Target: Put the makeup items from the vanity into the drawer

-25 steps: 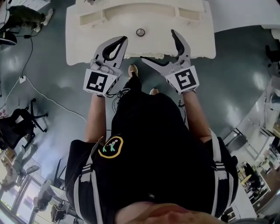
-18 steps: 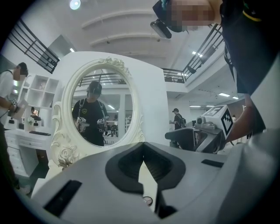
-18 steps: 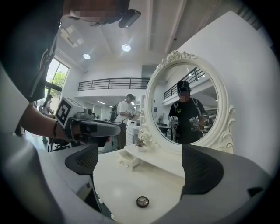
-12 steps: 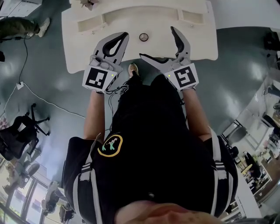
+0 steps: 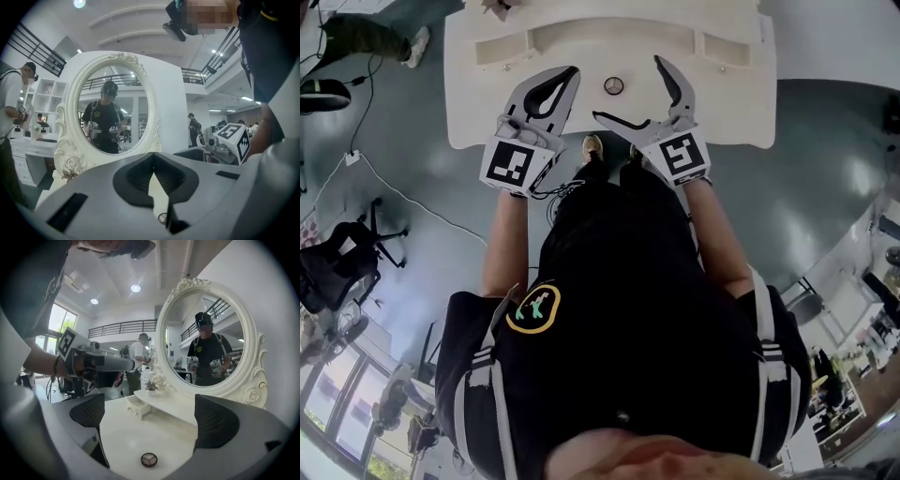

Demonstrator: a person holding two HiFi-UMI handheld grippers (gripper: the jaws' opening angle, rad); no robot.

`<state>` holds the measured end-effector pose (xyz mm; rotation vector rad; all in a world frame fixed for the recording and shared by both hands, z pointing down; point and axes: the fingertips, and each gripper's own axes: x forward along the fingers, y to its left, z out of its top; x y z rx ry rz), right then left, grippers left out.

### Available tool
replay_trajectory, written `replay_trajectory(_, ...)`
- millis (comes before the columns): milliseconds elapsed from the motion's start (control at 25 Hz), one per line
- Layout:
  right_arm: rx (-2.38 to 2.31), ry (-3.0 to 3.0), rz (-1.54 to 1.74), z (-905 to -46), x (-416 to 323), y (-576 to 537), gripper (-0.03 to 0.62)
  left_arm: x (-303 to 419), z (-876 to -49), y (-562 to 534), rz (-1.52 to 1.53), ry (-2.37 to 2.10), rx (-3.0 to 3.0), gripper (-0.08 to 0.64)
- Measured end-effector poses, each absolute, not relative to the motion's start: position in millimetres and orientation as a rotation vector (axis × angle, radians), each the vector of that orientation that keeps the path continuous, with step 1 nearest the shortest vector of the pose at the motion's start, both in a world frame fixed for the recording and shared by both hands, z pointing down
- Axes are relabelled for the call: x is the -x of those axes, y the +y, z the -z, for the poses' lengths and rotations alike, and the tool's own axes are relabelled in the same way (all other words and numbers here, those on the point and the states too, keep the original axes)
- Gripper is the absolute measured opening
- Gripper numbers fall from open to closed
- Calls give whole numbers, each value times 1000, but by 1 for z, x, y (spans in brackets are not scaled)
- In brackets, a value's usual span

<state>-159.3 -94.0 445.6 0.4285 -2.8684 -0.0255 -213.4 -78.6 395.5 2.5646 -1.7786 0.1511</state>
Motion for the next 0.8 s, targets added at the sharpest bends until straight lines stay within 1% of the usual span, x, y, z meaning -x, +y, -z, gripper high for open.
replay_trajectory(240, -408, -2801, -12, -500, 168, -107, 598, 211, -390, -86, -181, -1799, -2567, 18)
replay_trajectory(800, -353, -2506, -132, -658, 182, -123, 598, 216, -388, -83, -209, -1822, -2545, 18)
